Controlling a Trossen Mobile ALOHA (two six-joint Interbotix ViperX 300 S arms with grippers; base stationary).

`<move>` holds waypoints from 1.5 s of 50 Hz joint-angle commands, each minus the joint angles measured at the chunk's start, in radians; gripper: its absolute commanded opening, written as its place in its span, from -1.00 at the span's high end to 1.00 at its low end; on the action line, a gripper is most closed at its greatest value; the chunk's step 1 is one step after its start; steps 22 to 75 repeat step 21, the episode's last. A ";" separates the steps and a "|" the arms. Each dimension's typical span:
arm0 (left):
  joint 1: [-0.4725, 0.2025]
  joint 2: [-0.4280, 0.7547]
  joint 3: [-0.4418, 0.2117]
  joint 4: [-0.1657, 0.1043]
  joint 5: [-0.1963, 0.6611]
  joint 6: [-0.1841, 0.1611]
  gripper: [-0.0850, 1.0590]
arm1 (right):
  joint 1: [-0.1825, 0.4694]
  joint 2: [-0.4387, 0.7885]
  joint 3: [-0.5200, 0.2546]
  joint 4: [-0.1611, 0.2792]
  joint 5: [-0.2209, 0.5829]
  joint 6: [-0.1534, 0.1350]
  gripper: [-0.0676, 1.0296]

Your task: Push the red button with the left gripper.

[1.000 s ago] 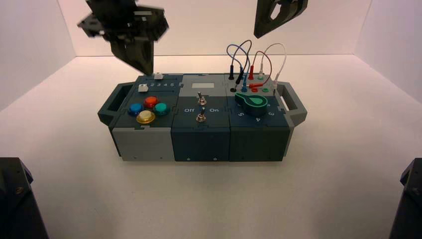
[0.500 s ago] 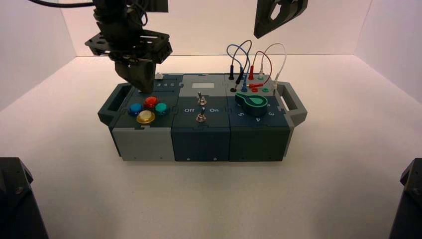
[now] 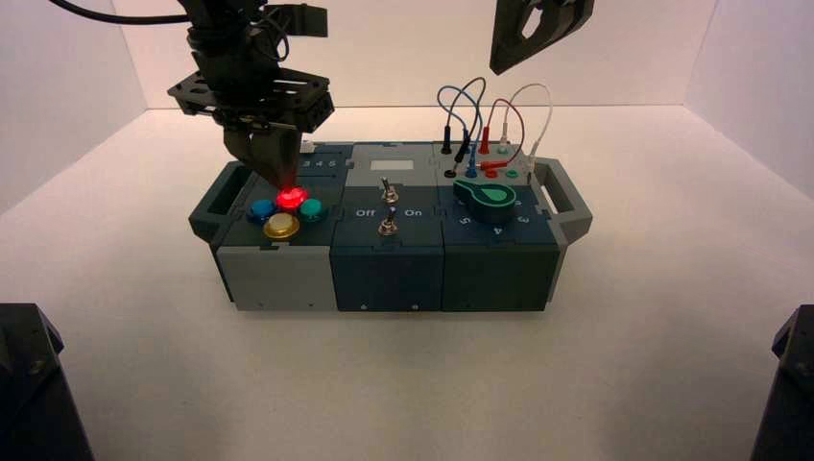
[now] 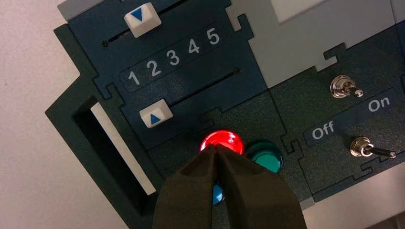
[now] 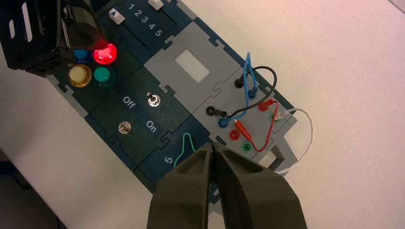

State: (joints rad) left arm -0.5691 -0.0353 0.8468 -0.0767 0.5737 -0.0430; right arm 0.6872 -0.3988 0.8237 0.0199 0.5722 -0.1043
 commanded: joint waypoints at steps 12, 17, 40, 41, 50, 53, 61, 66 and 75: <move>-0.002 -0.166 -0.020 0.003 0.049 0.000 0.90 | 0.008 0.003 -0.043 0.006 0.005 0.005 0.92; 0.000 -0.202 -0.015 0.005 0.058 -0.002 0.90 | 0.008 0.008 -0.046 0.011 0.005 0.005 0.92; 0.005 -0.216 -0.015 0.006 0.061 0.000 0.90 | 0.008 0.015 -0.044 0.012 0.005 0.005 0.92; 0.005 -0.216 -0.015 0.006 0.061 0.000 0.90 | 0.008 0.015 -0.044 0.012 0.005 0.005 0.92; 0.005 -0.216 -0.015 0.006 0.061 0.000 0.90 | 0.008 0.015 -0.044 0.012 0.005 0.005 0.92; 0.005 -0.216 -0.015 0.006 0.061 0.000 0.90 | 0.008 0.015 -0.044 0.012 0.005 0.005 0.92; 0.005 -0.216 -0.015 0.006 0.061 0.000 0.90 | 0.008 0.015 -0.044 0.012 0.005 0.005 0.92; 0.005 -0.216 -0.015 0.006 0.061 0.000 0.90 | 0.008 0.015 -0.044 0.012 0.005 0.005 0.92; 0.005 -0.216 -0.015 0.006 0.061 0.000 0.90 | 0.008 0.015 -0.044 0.012 0.005 0.005 0.92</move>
